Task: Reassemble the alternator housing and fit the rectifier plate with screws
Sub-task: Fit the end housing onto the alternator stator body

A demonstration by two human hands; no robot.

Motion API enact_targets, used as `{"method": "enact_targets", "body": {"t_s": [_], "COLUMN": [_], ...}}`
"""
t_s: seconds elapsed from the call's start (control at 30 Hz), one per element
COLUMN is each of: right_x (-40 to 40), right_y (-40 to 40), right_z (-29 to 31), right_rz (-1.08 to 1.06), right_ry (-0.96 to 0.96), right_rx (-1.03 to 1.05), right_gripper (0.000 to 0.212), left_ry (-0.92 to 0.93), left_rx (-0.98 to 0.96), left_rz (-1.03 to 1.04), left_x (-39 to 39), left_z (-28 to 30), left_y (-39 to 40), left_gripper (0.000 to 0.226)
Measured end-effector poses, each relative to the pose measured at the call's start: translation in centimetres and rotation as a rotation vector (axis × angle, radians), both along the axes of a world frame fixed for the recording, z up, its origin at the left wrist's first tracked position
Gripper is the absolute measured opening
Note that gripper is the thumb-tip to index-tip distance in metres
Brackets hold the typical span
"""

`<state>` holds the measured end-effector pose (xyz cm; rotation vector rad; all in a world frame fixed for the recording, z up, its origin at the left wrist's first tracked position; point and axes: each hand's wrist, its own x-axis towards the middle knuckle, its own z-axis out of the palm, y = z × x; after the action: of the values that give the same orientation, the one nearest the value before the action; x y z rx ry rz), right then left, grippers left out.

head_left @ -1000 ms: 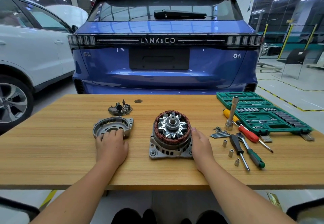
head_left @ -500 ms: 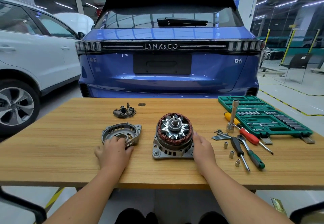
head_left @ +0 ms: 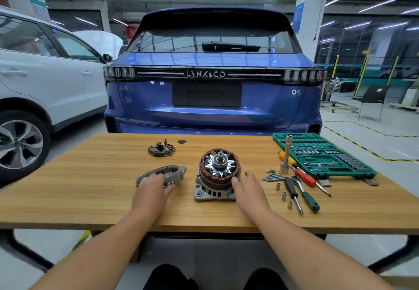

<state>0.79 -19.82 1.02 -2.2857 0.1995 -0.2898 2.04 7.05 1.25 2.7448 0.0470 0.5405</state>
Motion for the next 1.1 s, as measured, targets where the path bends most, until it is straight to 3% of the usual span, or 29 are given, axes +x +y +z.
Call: {"method": "enact_targets", "body": {"t_s": [0.1, 0.2, 0.37, 0.43, 0.5, 0.6, 0.7, 0.77, 0.87, 1.0, 1.1], "right_x": [-1.3, -1.8, -2.2, -2.7, -3.2, -3.6, -3.1, -2.5, -1.6, -0.2, 1.1], "right_y": [0.3, 1.0, 3.1, 3.7, 3.7, 3.1, 2.2, 1.5, 1.0, 0.9, 0.6], "right_z": [2.4, 5.4, 10.2, 11.3, 11.8, 12.1, 11.9, 11.8, 11.6, 11.4, 11.1], "right_rz": [0.148, 0.263, 0.356, 0.339, 0.312, 0.325, 0.325, 0.298, 0.251, 0.181, 0.092], "right_ry": [-0.159, -0.317, -0.395, -0.464, -0.568, -0.546, -0.457, -0.406, -0.352, -0.184, -0.043], "right_rx": [-0.303, -0.437, -0.352, -0.201, -0.075, 0.041, 0.199, 0.33, 0.494, 0.514, 0.488], "right_gripper": [0.078, 0.095, 0.113, 0.098, 0.07, 0.06, 0.059, 0.057, 0.051, 0.074, 0.064], "left_ry": [-0.016, -0.008, -0.084, -0.111, -0.139, -0.188, -0.247, -0.168, 0.065, 0.071, 0.127], "left_rx": [-0.096, 0.025, 0.079, 0.075, 0.051, -0.01, -0.2, -0.438, -0.717, -0.915, -1.148], "left_rz": [0.001, -0.057, -0.254, -0.333, -0.398, -0.46, -0.48, -0.493, -0.532, -0.449, -0.32], "left_x": [-0.5, -1.5, -4.8, -6.2, -7.2, -7.3, -5.8, -4.6, -3.0, -1.1, 0.1], "left_z": [4.5, 10.2, 17.9, 19.5, 20.4, 20.7, 19.7, 18.0, 14.3, 10.7, 9.5], "left_y": [-0.7, -2.0, -5.0, -5.9, -6.4, -6.2, -5.7, -5.2, -5.2, -6.9, -8.4], "left_gripper": [0.024, 0.025, 0.027, 0.028, 0.032, 0.045, 0.065, 0.069, 0.056, 0.052, 0.043]}}
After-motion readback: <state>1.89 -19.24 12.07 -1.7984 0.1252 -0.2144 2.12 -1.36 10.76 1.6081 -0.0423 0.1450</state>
